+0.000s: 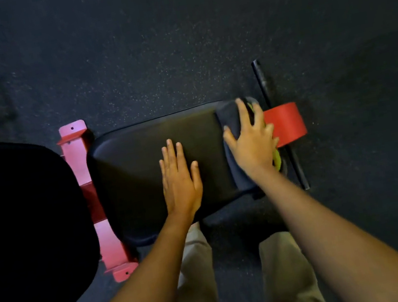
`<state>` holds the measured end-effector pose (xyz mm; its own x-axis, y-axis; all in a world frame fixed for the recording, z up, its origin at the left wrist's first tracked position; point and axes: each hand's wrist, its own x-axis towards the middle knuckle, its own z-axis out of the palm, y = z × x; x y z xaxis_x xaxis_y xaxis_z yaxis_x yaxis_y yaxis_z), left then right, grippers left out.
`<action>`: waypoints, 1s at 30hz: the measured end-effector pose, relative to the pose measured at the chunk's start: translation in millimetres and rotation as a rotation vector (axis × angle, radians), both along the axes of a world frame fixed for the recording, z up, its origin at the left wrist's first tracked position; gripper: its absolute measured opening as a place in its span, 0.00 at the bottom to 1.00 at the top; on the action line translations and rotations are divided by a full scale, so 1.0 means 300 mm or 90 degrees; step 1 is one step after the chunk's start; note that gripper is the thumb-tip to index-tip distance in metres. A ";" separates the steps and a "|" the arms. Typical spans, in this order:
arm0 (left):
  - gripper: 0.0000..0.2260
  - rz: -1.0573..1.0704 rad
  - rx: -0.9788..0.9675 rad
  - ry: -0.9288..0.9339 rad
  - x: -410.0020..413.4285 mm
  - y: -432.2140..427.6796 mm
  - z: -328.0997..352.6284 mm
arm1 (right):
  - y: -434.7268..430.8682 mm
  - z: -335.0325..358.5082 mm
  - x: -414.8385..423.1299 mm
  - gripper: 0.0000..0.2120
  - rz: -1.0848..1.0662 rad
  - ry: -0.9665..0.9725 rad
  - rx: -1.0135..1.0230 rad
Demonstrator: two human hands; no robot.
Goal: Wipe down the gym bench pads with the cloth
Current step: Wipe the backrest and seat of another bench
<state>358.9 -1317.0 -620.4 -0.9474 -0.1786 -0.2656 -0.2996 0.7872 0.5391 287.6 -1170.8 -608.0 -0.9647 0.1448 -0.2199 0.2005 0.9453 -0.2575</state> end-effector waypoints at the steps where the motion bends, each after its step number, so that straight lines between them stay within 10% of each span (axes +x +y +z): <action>1: 0.24 -0.004 0.014 -0.017 -0.003 0.033 0.019 | 0.021 0.016 0.050 0.32 0.001 -0.021 -0.020; 6: 0.23 0.116 0.146 -0.060 -0.012 0.319 0.206 | 0.297 0.089 0.183 0.32 0.053 -0.180 -0.213; 16: 0.21 0.305 0.544 0.015 -0.222 1.000 0.817 | 0.961 0.746 -0.029 0.23 -0.178 0.100 -0.571; 30: 0.20 0.086 0.665 0.277 -0.730 1.513 1.582 | 1.451 1.628 -0.388 0.24 -0.125 0.288 -0.769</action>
